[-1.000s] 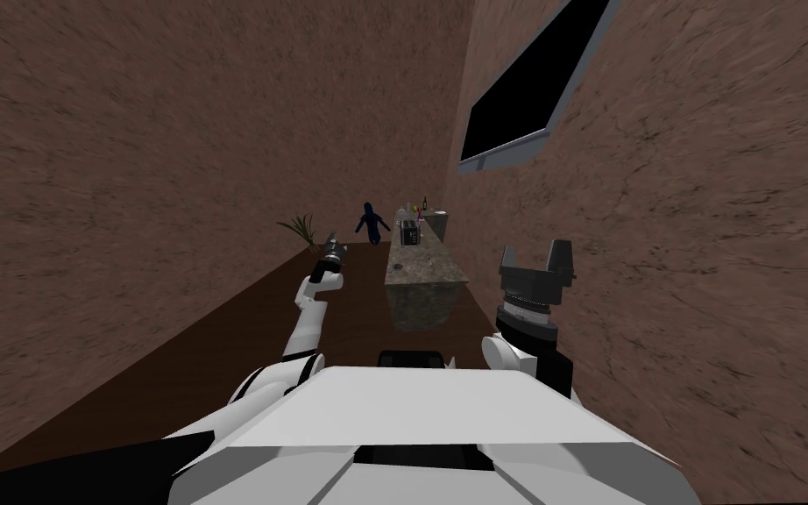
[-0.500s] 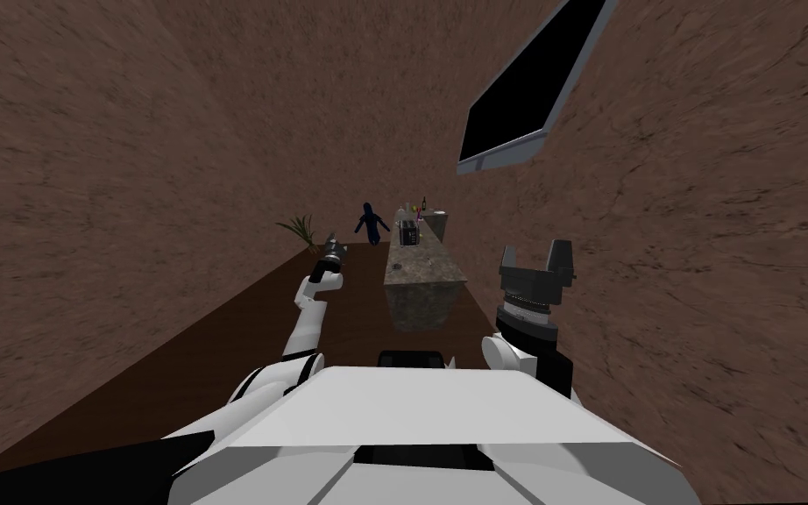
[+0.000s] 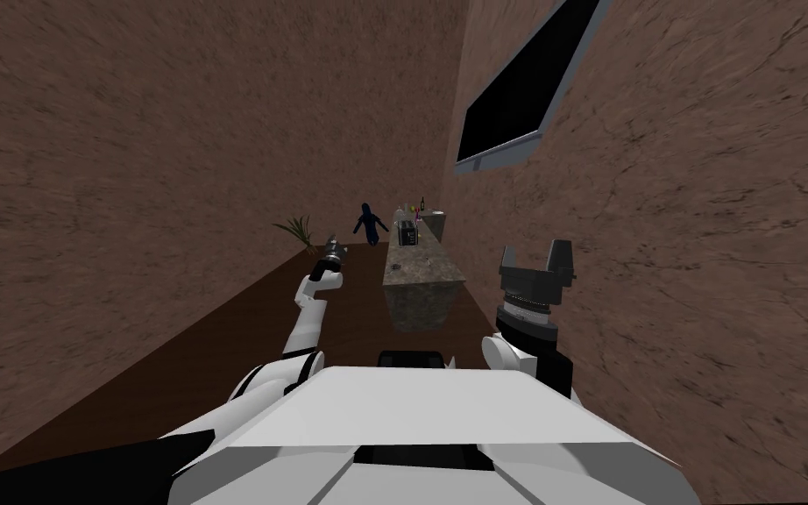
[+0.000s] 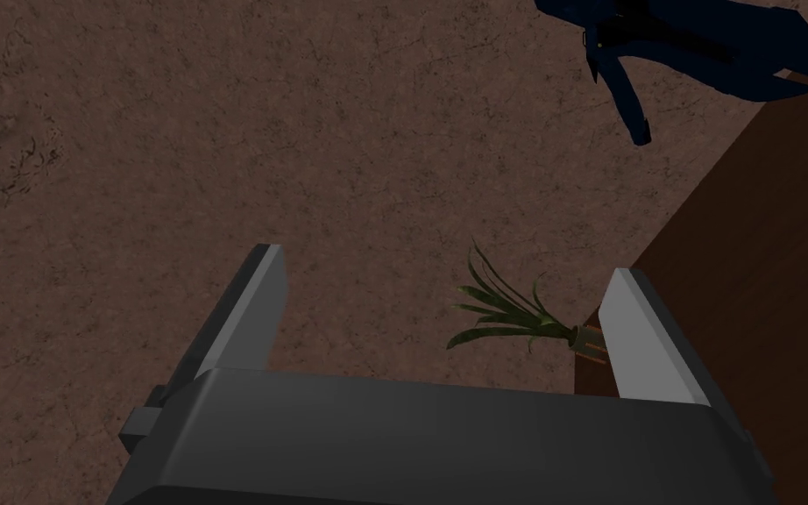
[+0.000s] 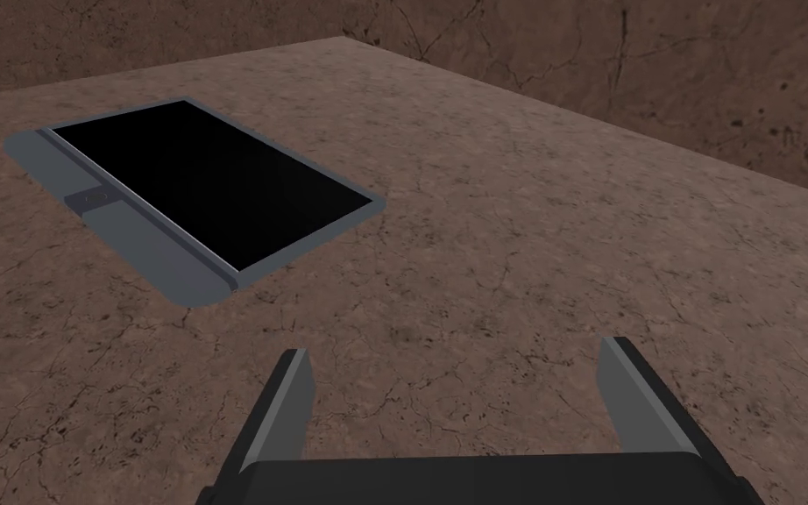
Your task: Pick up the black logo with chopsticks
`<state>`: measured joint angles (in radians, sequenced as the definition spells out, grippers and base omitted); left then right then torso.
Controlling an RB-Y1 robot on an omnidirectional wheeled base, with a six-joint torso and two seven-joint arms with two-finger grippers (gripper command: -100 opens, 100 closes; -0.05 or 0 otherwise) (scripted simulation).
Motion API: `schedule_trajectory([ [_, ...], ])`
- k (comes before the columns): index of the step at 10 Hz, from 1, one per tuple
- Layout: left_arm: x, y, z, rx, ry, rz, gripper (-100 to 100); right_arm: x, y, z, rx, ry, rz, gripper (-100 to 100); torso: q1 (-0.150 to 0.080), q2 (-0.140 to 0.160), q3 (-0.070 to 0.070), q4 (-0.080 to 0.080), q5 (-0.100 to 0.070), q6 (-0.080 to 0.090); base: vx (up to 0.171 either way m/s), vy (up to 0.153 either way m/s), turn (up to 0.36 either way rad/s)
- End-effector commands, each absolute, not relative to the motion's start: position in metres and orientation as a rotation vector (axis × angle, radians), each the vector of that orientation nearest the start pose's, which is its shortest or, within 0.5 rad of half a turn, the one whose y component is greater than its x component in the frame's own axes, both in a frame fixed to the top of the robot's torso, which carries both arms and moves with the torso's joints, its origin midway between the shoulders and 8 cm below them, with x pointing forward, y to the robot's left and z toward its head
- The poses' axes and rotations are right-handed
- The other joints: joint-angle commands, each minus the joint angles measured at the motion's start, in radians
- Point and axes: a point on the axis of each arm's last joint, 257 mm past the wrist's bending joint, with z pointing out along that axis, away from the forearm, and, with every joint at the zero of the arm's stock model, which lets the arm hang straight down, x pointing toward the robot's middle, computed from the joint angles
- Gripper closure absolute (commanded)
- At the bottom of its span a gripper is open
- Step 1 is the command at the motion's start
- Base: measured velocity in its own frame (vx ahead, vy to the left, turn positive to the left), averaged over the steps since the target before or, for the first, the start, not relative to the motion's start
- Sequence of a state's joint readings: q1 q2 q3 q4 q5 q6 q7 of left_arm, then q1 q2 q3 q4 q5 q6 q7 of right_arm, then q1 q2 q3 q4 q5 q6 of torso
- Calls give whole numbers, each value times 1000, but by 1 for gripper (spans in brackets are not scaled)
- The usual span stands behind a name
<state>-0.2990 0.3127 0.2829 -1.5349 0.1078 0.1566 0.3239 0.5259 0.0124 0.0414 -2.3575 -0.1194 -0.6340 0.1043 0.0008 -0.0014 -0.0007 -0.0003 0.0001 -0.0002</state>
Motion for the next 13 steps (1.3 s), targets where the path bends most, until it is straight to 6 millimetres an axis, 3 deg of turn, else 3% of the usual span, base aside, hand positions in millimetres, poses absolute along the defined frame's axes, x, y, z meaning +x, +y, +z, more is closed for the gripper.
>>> schedule_trajectory([
  [1,609,417,-72,-1329,849,-1264,-100,300,-281,72,566,415,1340,0,0,0,0,0,0,0,14,13,-45],
  [13,625,442,-118,-1612,887,-1157,-100,300,-281,72,566,415,1340,0,-1,0,0,0,0,0,16,5,-50],
])
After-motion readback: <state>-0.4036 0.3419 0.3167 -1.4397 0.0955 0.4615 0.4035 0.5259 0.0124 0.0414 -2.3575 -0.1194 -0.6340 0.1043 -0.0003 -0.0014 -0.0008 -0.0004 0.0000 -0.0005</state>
